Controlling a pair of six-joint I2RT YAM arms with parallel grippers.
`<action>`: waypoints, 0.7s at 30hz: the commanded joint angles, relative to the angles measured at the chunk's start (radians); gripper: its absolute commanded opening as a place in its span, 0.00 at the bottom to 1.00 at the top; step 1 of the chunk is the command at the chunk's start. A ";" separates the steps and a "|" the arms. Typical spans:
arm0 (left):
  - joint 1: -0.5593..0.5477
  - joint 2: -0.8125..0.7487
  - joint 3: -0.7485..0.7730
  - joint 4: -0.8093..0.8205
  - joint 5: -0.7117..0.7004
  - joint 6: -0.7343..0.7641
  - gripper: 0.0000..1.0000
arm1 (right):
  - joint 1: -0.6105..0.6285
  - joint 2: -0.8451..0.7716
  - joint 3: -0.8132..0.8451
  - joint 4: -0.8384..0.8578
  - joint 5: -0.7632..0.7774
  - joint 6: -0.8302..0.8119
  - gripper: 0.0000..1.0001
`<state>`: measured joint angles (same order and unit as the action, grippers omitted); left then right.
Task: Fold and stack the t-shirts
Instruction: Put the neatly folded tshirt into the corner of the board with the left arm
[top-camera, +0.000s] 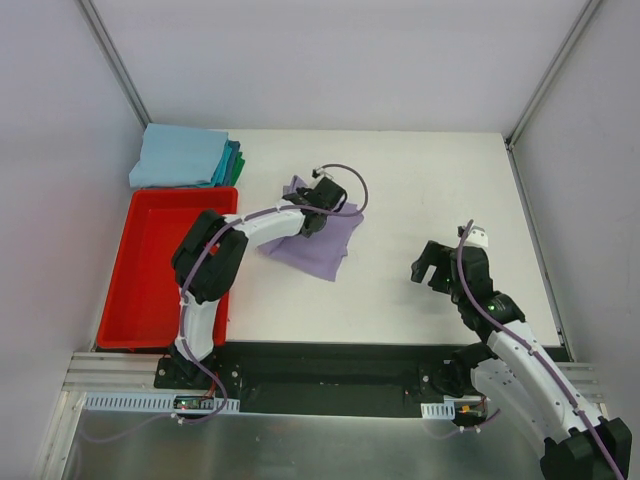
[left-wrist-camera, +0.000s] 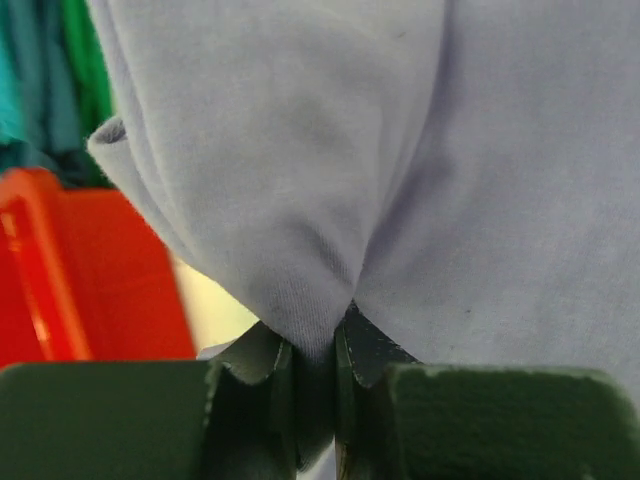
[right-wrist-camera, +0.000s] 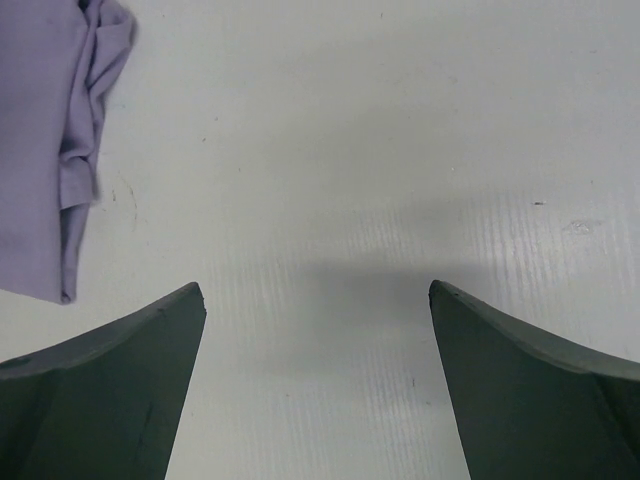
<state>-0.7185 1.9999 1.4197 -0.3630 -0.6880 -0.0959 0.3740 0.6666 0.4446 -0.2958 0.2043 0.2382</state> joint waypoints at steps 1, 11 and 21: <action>0.100 -0.058 0.010 0.186 -0.124 0.316 0.00 | -0.009 -0.012 0.000 0.010 0.040 -0.025 0.96; 0.258 -0.095 -0.067 0.804 -0.123 0.911 0.00 | -0.017 0.034 0.005 0.021 0.056 -0.039 0.96; 0.344 -0.072 0.057 0.794 0.005 1.006 0.00 | -0.024 0.076 0.020 0.021 0.072 -0.053 0.96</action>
<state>-0.4099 1.9709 1.4033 0.3798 -0.7486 0.8379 0.3573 0.7296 0.4438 -0.2935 0.2481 0.2039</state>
